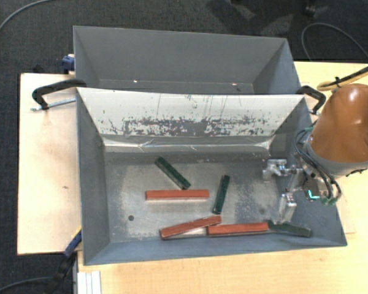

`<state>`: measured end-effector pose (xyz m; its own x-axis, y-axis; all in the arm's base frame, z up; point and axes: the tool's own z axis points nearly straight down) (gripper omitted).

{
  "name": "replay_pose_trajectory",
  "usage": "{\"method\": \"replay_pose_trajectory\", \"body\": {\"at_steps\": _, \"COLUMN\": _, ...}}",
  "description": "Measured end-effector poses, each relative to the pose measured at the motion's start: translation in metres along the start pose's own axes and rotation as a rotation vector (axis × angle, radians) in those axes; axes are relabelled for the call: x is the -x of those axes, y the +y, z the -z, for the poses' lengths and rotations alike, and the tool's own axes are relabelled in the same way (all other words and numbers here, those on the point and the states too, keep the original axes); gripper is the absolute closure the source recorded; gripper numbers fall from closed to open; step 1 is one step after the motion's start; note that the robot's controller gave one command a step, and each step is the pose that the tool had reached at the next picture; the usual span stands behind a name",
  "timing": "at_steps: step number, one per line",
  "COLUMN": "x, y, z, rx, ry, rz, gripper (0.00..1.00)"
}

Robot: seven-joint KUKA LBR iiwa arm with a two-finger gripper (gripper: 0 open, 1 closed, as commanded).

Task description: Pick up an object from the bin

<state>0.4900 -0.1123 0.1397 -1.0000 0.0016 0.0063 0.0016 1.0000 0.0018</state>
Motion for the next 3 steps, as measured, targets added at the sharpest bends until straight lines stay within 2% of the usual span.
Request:
{"method": "replay_pose_trajectory", "body": {"at_steps": 1, "x": 0.0864, "y": 0.1126, "z": -0.0703, "rx": 0.001, "ry": -0.012, "rz": 0.168, "gripper": 0.00}}
{"method": "replay_pose_trajectory", "body": {"at_steps": 2, "x": 0.0855, "y": 0.1080, "z": -0.0684, "rx": -0.002, "ry": -0.012, "rz": 0.160, "gripper": 1.00}}
{"method": "replay_pose_trajectory", "body": {"at_steps": 3, "x": 0.0855, "y": 0.1080, "z": -0.0684, "rx": -0.002, "ry": -0.012, "rz": 0.161, "gripper": 0.00}}
